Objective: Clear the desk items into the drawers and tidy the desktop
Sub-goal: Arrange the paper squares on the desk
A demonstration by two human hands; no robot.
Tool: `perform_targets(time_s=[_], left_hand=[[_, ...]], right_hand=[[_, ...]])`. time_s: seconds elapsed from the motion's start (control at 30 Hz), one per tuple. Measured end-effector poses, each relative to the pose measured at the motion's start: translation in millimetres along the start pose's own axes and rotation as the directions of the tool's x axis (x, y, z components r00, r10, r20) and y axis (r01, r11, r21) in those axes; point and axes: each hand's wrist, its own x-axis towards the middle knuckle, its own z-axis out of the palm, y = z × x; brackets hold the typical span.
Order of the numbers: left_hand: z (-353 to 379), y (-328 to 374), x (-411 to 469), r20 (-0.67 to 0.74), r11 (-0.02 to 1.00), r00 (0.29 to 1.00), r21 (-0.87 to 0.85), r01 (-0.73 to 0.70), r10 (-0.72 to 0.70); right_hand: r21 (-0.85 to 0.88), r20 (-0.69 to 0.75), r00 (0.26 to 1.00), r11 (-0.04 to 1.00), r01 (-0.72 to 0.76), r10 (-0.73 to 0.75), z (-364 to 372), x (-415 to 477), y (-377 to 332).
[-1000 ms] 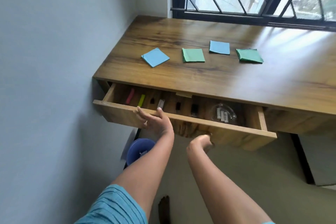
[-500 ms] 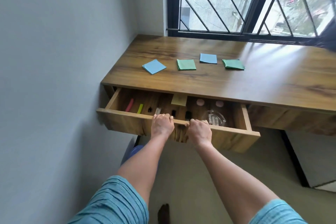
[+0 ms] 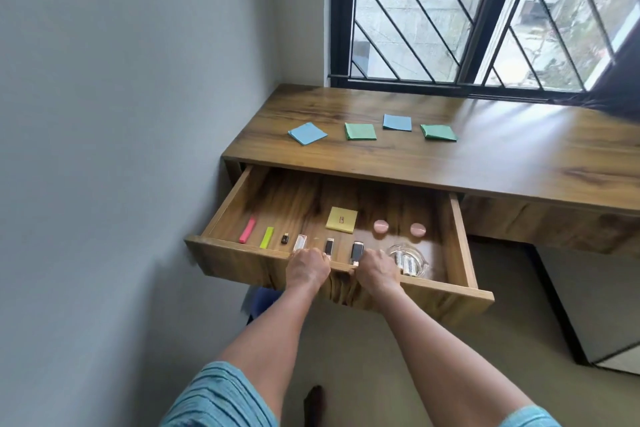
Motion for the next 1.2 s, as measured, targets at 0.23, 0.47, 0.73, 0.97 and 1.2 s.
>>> perform_targets(time_s=[0.23, 0.47, 0.73, 0.97, 1.2], left_hand=[[-6, -7, -35, 0.037, 0.999, 0.998, -0.001, 0.042, -0.042], [-6, -18, -69, 0.018, 0.999, 0.999, 0.023, 0.046, -0.047], [-10, -28, -95, 0.033, 0.998, 0.999, 0.055, 0.041, -0.043], [-15, -39, -106, 0.053, 0.991, 0.997, 0.126, 0.042, -0.049], [-16, -41, -97, 0.121, 0.979, 0.993, 0.201, -0.023, -0.002]], right_hand=[[0.015, 0.072, 0.997, 1.000, -0.012, 0.011, -3, -29, -3], [0.002, 0.143, 0.990, 1.000, -0.020, 0.020, -1, -55, -4], [0.004, 0.249, 0.968, 1.000, -0.021, 0.020, 3, -74, -7], [-0.155, 0.501, 0.863, 0.988, 0.019, 0.062, -2, -75, -16], [-0.135, 0.696, 0.706, 0.989, -0.056, 0.135, -6, -66, -21]])
